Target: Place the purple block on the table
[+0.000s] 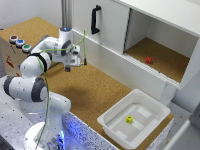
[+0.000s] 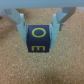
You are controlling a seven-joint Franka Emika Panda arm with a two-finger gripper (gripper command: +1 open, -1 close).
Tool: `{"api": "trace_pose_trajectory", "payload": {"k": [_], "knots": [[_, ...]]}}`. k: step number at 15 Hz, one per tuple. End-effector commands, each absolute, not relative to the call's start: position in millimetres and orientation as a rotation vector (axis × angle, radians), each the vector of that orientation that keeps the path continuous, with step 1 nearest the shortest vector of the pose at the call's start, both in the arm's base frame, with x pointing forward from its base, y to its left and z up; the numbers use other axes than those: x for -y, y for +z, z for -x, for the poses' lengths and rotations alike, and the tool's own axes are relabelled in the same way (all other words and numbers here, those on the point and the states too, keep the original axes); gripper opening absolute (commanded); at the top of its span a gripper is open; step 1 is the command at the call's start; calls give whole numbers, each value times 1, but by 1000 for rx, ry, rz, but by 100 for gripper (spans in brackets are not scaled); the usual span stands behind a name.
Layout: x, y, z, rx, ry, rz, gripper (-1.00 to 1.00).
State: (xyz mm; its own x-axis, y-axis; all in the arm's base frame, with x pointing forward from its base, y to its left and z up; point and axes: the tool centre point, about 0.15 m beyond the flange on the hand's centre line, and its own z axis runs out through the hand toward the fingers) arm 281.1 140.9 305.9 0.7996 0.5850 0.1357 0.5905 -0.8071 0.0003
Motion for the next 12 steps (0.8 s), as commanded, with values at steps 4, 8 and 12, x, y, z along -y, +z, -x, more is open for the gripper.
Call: {"api": "trace_pose_trajectory", "payload": {"k": [4,8,12], "knots": [[-156,237,-321,444,-165,3036,-100],[-138,231,-327,266,-70,3109,-100],[-105,235,-326,176,-62,3114,-100]]}}
